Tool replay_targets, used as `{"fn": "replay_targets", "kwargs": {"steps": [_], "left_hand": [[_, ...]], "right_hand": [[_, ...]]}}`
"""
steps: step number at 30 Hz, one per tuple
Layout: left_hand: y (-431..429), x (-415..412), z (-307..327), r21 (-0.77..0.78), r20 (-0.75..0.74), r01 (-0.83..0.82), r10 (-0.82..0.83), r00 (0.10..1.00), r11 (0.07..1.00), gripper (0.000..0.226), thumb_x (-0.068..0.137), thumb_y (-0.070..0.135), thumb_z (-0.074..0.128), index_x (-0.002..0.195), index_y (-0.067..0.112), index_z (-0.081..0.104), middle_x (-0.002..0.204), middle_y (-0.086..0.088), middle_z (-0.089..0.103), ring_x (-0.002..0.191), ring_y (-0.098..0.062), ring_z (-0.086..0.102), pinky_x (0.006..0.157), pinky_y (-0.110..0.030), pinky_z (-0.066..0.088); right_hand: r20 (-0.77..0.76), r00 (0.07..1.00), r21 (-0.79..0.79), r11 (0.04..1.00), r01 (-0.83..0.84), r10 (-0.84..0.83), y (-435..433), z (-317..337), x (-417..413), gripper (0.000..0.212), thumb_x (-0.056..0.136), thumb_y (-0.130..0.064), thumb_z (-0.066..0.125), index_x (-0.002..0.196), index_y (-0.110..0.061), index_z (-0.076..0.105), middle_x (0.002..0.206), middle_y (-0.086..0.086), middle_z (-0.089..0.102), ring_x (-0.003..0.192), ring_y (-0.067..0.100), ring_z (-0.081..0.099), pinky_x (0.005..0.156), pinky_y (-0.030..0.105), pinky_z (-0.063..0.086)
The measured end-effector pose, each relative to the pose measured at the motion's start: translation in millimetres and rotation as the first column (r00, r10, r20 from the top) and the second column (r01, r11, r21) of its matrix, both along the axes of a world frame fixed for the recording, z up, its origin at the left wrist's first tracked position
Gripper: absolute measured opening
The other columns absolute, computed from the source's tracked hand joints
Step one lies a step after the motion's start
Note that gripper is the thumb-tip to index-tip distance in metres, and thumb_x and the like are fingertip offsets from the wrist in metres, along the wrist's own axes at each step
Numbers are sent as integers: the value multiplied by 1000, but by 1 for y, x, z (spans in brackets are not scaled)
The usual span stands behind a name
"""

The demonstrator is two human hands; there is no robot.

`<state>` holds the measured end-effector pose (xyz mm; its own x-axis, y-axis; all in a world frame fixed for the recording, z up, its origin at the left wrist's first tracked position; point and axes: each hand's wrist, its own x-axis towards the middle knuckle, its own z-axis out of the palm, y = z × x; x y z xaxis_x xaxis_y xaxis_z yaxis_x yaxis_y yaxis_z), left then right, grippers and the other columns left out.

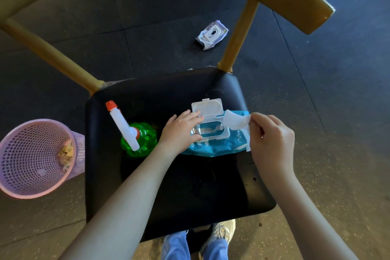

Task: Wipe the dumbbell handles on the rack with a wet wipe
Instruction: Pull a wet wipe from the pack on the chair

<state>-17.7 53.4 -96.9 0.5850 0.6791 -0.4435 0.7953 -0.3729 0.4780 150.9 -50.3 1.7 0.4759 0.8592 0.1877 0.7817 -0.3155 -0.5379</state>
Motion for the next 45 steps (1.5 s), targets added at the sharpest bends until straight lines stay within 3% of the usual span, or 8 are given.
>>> {"fn": "replay_targets", "kwargs": {"steps": [7,13,17,22,27,35,38,45], "left_hand": [[21,-1,14,-312,-8,24,-28,1000,950,53,96,34,44,147,30,32,158,15,13,146,-6,4,119,-38,4],[16,4,8,-250,135,-118,155,979,961,40,97,21,44,137,23,50,151,9,34,138,-10,28,115,-30,20],[15,2,8,-480,225,-306,452,863,822,53,84,29,37,134,23,53,145,7,43,135,-12,36,116,-35,23],[3,20,8,-6,5,-250,250,968,968,85,81,35,71,148,21,19,142,-2,27,124,-24,43,102,-38,36],[-2,40,2,150,-112,-290,308,945,945,110,73,40,78,151,17,3,146,-6,29,131,-22,36,103,-41,31],[-33,13,12,337,268,-148,56,962,930,45,80,34,47,117,13,63,103,0,62,98,-24,59,98,-35,34],[-53,5,5,361,179,-53,-14,984,931,45,83,36,38,105,17,72,113,1,66,111,-22,59,105,-40,33],[-64,19,13,265,-185,104,-55,981,959,46,99,32,33,142,19,44,153,3,31,144,-15,19,118,-41,4]], "right_hand": [[31,998,-325,945,-41,53,12,-49,-6,17,82,5,61,96,1,70,89,19,63,76,31,54,61,29,36],[-22,999,-367,929,-51,46,8,-84,-9,17,87,-16,64,90,0,70,102,14,62,97,33,53,67,34,43],[-15,999,-367,929,-39,36,0,-85,-3,16,90,-14,60,87,-3,72,86,13,62,80,29,56,61,31,41],[-97,992,-273,961,48,-77,-8,-70,-2,12,88,-10,63,86,-2,72,79,12,65,67,29,58,60,36,49],[-119,981,-294,949,115,-156,-16,-58,-1,14,89,-13,62,98,-6,70,89,13,68,76,31,61,68,38,50],[-121,958,-305,929,212,-258,-35,-42,6,16,89,-15,63,102,-11,71,92,11,70,76,28,62,65,32,48],[-148,943,-330,914,237,-298,-41,-37,7,18,89,-16,62,104,-12,70,94,9,70,78,29,63,68,40,53],[-58,946,-369,887,277,-320,-58,-24,-1,20,92,-22,59,107,-16,70,95,4,70,89,21,56,61,28,37]]}}
